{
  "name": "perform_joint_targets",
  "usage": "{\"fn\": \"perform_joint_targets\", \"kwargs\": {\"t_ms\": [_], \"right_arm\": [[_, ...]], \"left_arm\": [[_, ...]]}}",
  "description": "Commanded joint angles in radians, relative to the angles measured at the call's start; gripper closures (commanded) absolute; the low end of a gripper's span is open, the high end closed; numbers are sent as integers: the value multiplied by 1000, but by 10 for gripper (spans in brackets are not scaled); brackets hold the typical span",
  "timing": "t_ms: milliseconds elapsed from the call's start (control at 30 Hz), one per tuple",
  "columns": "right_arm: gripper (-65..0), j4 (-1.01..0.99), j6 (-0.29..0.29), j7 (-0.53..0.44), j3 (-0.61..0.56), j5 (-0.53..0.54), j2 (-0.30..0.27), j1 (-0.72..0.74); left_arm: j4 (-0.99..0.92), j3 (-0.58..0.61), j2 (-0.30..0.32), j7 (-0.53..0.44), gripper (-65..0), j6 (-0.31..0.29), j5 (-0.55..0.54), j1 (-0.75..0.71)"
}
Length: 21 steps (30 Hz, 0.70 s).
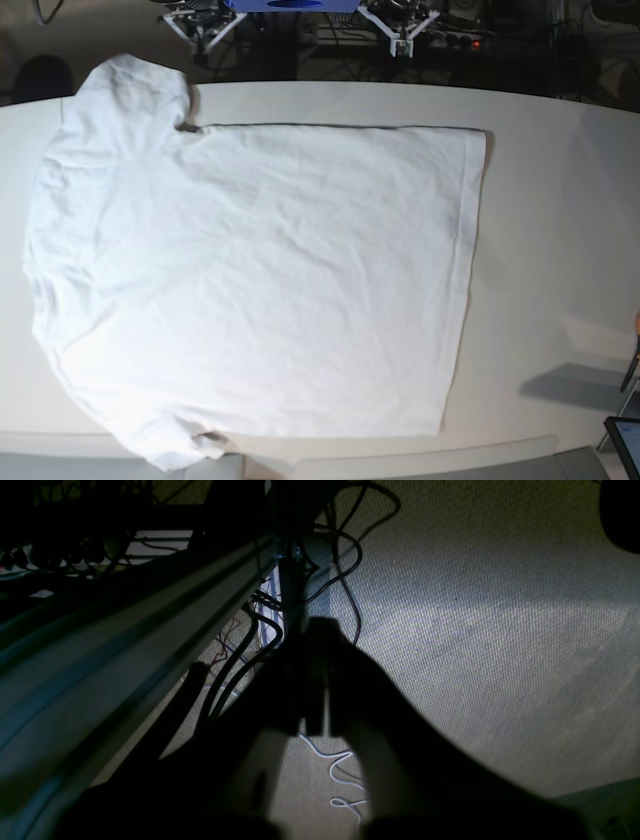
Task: Fold the T-shirt properly
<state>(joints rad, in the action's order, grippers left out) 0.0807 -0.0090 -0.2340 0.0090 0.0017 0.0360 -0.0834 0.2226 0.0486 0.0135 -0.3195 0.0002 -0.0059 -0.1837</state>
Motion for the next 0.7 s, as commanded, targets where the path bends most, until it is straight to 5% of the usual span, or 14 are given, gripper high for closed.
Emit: {"fn": "perform_joint_targets", "kwargs": {"t_ms": [0,67,167,233,300,333,433,567,667], "right_arm": [[-163,1,4,-8,1,4,2,3],[-309,1,4,-8,1,4,5,3],[-448,1,1,-8,-1,4,23,3],[-347,3,1,-8,-5,4,26,1],[-113,18,1,-8,-1,4,26,-5],[-1,27,1,-6,-1,4,23,-11],[-45,98,1,-9,-1,4,6,-65],[0,313,1,-9,13,4,-14,-210],[-3,509,1,-5,96,4,-8,-344]], "left_arm": [[2,3,-1,-14,0,2,14,-7],[1,-5,-1,-11,-3,2,11,-4],[2,0,1,-10,-136,2,-18,3],[4,1,1,-8,-121,2,-18,5],[4,1,1,-8,0,2,-18,5],[4,1,6,-14,0,2,-24,-1],[30,-5,33,-45,0,2,-26,-27],[163,-3,73,-169,0,2,-27,-135],[252,1,99,-158,0,2,-22,-210]]}}
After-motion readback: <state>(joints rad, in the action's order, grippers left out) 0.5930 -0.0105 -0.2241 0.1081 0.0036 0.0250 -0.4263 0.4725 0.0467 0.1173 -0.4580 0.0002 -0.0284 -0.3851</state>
